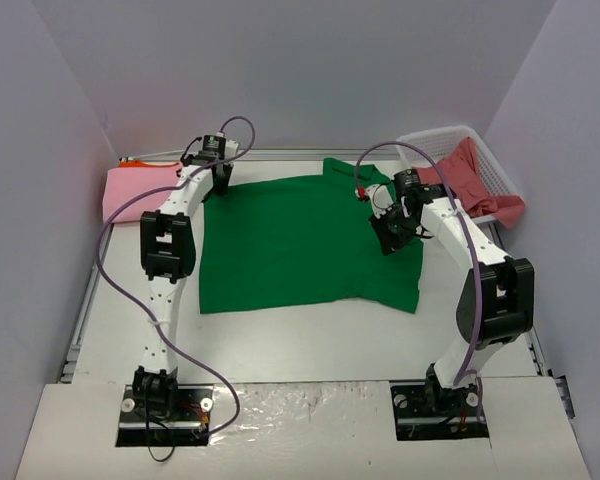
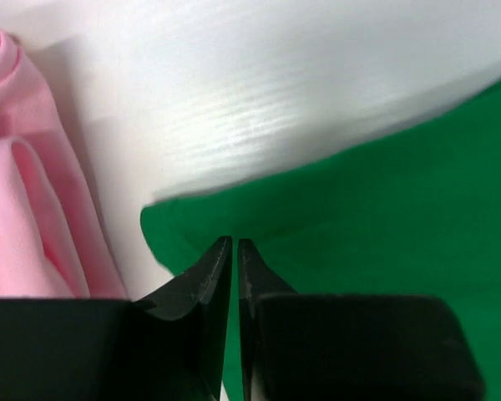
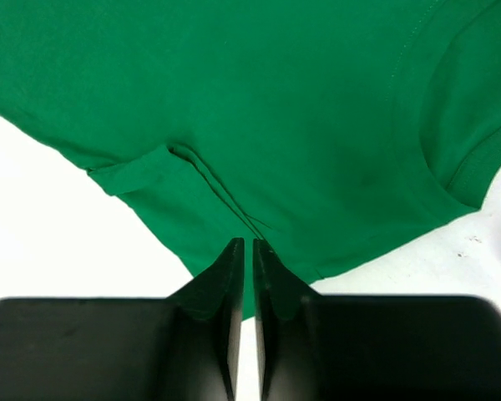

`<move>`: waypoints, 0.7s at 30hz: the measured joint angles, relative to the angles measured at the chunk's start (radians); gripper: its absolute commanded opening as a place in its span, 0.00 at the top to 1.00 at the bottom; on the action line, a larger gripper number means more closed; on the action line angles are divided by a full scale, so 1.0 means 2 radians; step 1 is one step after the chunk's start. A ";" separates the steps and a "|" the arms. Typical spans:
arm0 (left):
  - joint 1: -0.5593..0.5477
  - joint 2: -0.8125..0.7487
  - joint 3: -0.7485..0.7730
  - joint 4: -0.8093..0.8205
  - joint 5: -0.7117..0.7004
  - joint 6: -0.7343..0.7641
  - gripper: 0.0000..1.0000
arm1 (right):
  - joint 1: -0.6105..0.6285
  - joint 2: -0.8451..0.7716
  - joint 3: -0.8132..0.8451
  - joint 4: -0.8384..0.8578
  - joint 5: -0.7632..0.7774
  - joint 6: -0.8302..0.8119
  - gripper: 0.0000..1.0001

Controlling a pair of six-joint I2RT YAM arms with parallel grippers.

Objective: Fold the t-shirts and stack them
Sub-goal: Flatten out the tshirt, then grap the side of the flattened tshirt closest away from the robot with both arms

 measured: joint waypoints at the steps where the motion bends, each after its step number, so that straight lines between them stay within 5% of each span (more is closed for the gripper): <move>1: -0.002 -0.013 -0.016 0.005 -0.002 0.002 0.87 | 0.000 0.002 0.000 0.000 -0.002 -0.002 0.87; 6: -0.015 -0.143 -0.153 0.041 -0.019 0.035 0.70 | 0.000 0.002 0.000 0.000 -0.006 -0.010 0.66; 9: -0.039 -0.271 -0.256 0.068 -0.056 0.086 0.71 | -0.001 0.000 -0.002 0.002 -0.009 -0.012 0.54; 13: -0.104 -0.444 -0.362 0.070 -0.064 0.157 0.69 | -0.006 -0.027 -0.039 0.014 -0.019 -0.019 0.47; 16: -0.142 -0.545 -0.443 0.033 -0.002 0.187 0.68 | -0.012 -0.038 -0.059 0.013 -0.025 -0.026 0.46; 21: -0.134 -0.618 -0.573 -0.067 0.066 0.226 0.63 | -0.028 -0.039 -0.068 0.015 -0.026 -0.038 0.46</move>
